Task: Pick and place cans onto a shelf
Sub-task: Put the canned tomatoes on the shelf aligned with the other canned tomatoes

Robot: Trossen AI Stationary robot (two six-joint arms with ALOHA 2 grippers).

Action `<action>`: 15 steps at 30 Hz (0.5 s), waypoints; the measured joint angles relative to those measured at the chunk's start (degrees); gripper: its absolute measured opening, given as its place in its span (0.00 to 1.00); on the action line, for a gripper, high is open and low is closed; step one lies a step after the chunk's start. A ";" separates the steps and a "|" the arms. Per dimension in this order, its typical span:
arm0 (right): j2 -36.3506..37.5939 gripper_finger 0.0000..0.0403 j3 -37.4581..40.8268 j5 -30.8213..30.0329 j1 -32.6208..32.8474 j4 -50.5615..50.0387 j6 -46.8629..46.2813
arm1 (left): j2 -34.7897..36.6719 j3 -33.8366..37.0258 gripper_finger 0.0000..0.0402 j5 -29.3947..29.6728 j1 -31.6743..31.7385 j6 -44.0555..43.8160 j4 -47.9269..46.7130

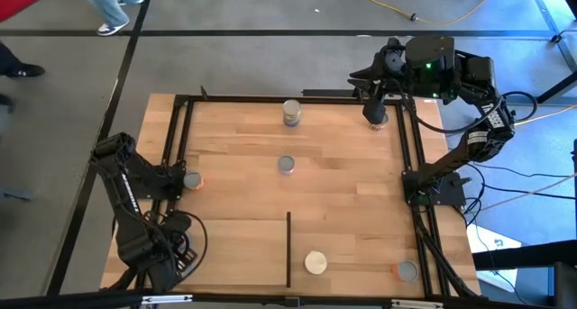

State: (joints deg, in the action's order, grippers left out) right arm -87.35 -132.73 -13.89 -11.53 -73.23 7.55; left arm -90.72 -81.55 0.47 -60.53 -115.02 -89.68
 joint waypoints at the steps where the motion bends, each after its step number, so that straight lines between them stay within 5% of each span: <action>1: 0.00 0.16 0.00 0.00 0.00 0.02 -0.01 | 0.00 0.21 0.00 0.00 0.00 0.00 0.07; 15: 0.00 0.16 0.00 0.00 0.00 0.07 -0.02 | -0.02 0.49 0.06 0.02 0.00 1.20 0.39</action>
State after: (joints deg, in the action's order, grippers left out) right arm -87.35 -132.73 -13.89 -11.53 -73.17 7.53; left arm -90.74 -81.06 0.49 -60.53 -113.82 -89.30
